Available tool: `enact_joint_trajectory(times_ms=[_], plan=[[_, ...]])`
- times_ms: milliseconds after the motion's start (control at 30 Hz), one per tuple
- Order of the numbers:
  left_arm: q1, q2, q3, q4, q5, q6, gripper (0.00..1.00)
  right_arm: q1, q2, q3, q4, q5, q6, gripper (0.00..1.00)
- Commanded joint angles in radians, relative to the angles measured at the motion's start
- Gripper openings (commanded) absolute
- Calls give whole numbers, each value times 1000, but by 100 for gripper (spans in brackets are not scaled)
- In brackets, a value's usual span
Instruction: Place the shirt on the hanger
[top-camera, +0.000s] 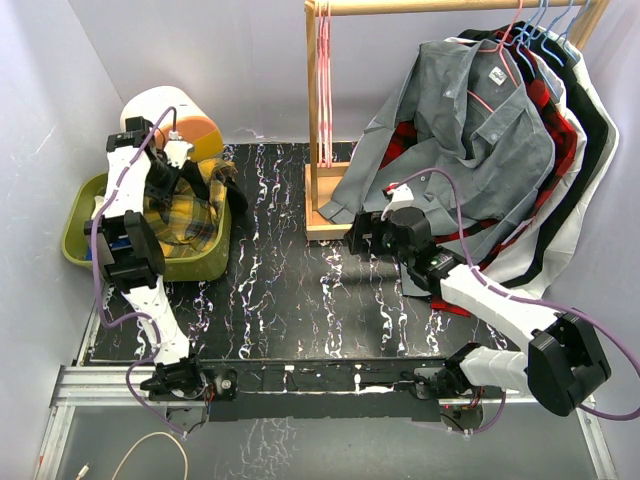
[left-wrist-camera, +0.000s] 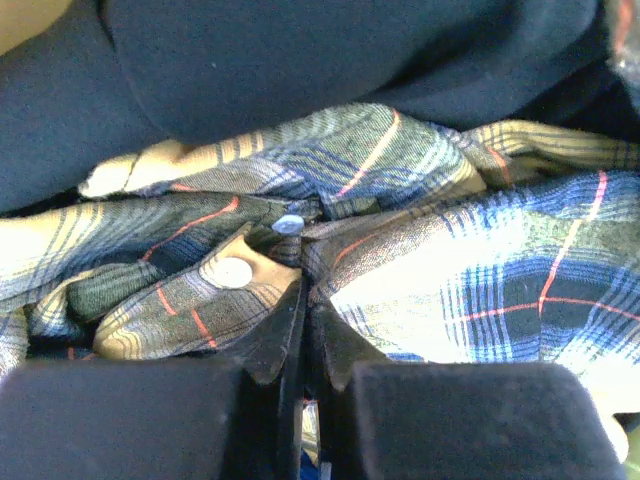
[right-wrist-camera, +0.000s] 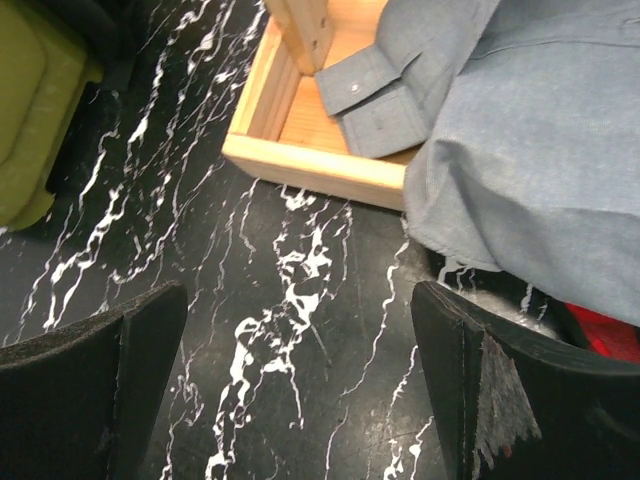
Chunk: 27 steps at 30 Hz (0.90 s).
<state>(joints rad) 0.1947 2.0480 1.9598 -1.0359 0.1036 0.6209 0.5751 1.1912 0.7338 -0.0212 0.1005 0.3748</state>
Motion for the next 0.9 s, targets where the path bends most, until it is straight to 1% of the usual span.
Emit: enact_joint_trajectory(times_ms=[0,67,167,233,300,433,467,500,533,567,633,733,867], plan=[[3,-116,11,-67,-5,22,0,1,-65,-47,154,-152,2,99],[4,-140,74,-93,6,3,0,1,-97,-72,215,-214,8,99],[3,-201,213,-139,86,-27,0,5,-138,-93,306,-361,-7,97],[3,-270,281,-141,148,-40,0,21,-169,-116,382,-450,-24,95],[2,-359,289,-101,192,-58,0,55,-191,-117,419,-471,-47,98],[-2,-493,283,-79,257,-70,0,154,-188,-66,459,-446,-139,98],[-2,-520,281,-71,265,-78,0,200,-171,-37,453,-408,-184,98],[-3,-553,274,-50,267,-92,0,254,-146,27,428,-354,-274,99],[-3,-588,257,-21,268,-106,0,311,-112,68,390,-276,-322,98],[-2,-625,234,16,266,-119,0,380,-60,145,357,-203,-422,98],[-3,-697,191,89,260,-150,0,427,7,238,355,-136,-522,98],[-3,-738,209,104,267,-172,0,436,110,338,423,-166,-590,98],[-3,-725,278,73,271,-187,0,436,294,534,393,-276,-680,98]])
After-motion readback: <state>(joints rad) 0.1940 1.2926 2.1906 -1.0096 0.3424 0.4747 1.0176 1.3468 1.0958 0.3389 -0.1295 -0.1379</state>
